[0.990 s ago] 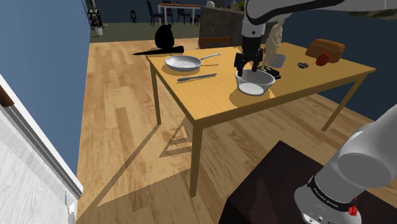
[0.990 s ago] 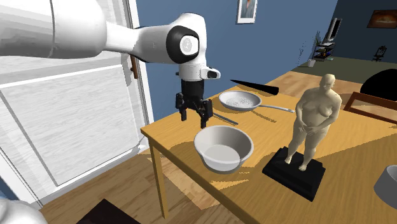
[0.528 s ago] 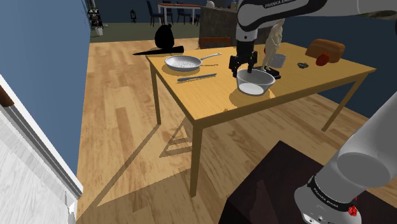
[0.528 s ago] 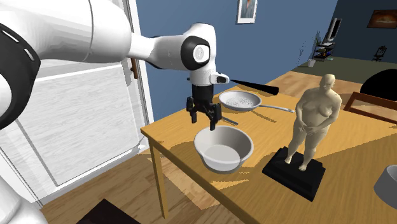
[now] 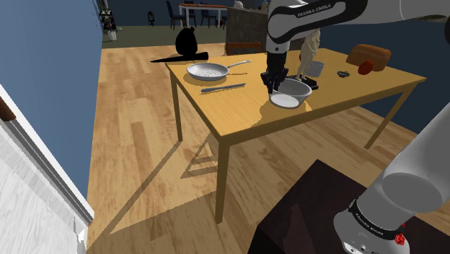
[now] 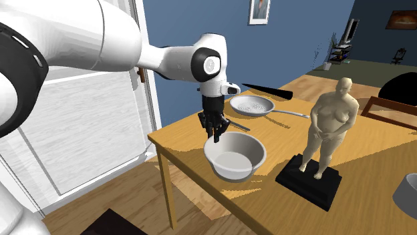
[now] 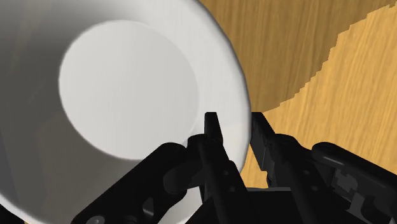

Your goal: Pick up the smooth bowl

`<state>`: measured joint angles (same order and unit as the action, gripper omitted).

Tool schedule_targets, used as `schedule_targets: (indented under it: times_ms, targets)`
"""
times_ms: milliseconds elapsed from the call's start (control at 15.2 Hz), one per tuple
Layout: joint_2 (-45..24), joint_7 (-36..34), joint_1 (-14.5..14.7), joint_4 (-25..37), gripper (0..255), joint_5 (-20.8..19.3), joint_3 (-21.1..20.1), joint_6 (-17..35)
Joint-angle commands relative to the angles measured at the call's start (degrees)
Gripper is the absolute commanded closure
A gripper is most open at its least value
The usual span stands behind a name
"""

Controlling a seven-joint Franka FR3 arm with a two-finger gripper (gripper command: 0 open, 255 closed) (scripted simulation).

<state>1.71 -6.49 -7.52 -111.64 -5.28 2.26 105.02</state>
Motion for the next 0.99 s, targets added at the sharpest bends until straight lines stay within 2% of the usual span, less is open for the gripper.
schedule_targets:
  times_ms: [0, 396, 924]
  targets:
    - [-0.02, 0.00, 0.00, -0.02, 255, 0.00, 0.00, 0.03]
    - [-0.01, -0.02, 0.00, -0.07, 255, 0.01, -0.01, 0.07]
    - [0.63, 0.44, 0.05, 5.36, 255, 0.11, -0.06, -5.98]
